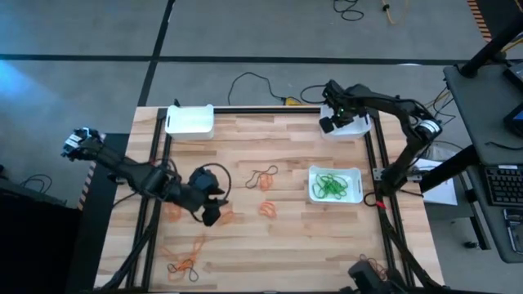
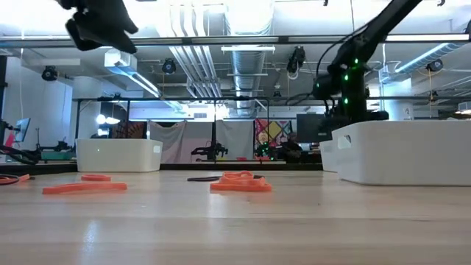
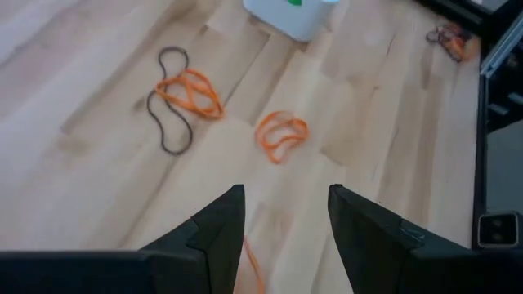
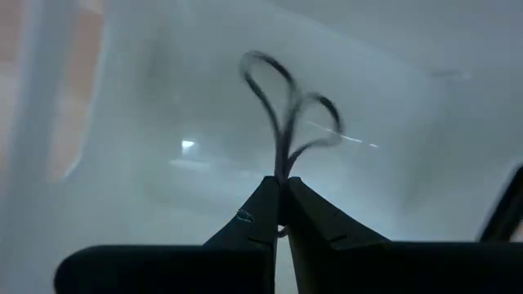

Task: Sort rubber bands into baskets
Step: Put the black rubber band into the top right white bin

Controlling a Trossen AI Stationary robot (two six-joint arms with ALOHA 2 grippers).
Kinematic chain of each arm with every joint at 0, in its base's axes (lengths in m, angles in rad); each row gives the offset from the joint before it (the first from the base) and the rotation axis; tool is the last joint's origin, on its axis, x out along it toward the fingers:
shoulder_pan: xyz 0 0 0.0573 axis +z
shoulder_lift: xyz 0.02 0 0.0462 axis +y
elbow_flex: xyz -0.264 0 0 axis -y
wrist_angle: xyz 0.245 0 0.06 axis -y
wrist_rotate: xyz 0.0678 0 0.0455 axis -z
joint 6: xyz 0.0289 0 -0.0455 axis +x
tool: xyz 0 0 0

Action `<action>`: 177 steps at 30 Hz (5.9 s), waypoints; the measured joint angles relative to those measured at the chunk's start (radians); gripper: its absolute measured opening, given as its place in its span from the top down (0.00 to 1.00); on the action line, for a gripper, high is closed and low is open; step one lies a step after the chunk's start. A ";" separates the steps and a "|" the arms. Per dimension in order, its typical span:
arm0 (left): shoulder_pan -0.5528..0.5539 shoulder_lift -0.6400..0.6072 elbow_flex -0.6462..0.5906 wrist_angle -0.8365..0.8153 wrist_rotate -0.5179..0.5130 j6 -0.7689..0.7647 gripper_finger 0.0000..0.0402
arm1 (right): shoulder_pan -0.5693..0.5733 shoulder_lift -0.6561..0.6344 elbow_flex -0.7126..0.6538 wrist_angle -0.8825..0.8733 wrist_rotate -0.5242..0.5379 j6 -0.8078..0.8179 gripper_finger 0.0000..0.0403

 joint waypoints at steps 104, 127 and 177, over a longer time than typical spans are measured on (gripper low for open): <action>-0.137 -0.099 0.002 0.051 -0.026 0.161 0.60 | 1.685 -0.093 0.086 -0.108 -0.089 1.429 0.98; -0.110 -0.104 0.002 0.050 -0.043 0.153 0.60 | 0.831 -0.519 0.215 -0.274 0.258 0.542 0.98; 0.054 -0.126 0.063 -0.061 -0.050 0.081 0.60 | -0.062 -0.141 -0.178 0.312 -0.114 0.048 0.96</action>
